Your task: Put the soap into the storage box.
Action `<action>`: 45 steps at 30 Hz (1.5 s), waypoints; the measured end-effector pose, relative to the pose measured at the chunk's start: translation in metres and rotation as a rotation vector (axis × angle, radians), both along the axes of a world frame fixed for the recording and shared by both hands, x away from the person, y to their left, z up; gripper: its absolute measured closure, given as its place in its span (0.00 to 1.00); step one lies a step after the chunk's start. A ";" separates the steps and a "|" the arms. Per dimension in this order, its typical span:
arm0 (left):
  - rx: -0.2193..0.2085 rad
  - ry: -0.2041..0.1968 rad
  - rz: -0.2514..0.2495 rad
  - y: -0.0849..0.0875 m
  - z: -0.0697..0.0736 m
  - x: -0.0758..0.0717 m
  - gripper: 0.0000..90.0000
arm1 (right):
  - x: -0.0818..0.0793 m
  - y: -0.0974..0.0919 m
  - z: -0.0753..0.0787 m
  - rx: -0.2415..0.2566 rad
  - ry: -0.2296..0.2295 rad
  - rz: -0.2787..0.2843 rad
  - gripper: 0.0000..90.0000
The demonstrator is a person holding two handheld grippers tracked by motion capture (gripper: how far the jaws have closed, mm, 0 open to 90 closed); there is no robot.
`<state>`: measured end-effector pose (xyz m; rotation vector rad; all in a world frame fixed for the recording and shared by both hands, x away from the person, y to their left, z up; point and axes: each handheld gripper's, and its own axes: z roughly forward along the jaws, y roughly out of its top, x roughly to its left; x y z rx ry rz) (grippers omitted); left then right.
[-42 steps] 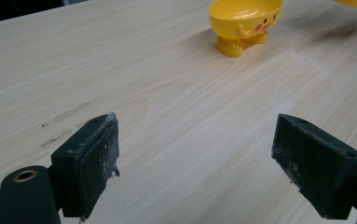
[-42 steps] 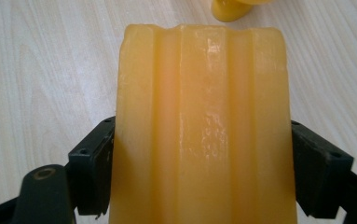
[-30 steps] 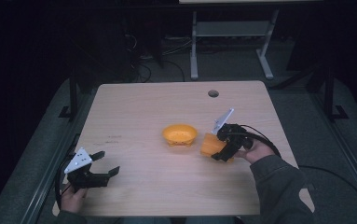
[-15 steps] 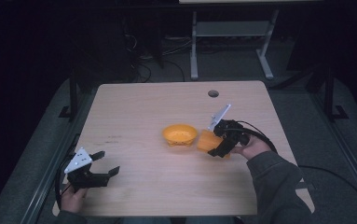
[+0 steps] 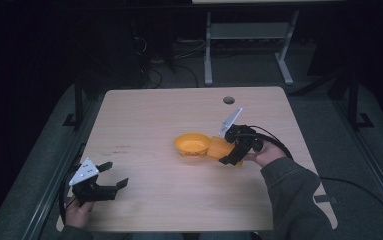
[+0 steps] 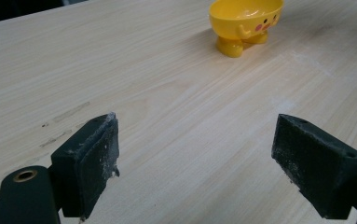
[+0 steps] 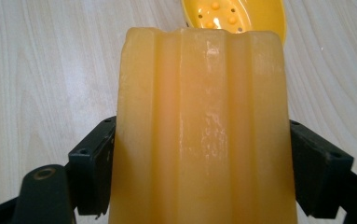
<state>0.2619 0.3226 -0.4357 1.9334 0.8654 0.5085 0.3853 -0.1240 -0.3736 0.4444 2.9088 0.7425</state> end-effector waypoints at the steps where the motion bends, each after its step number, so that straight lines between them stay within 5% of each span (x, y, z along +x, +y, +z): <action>1: 0.000 0.000 -0.001 0.000 0.000 0.000 0.16 | 0.000 0.001 0.000 -0.006 0.004 -0.004 0.23; 45: -0.005 -0.001 0.000 0.000 0.000 0.000 0.16 | 0.036 0.044 0.025 0.017 -0.018 0.069 0.23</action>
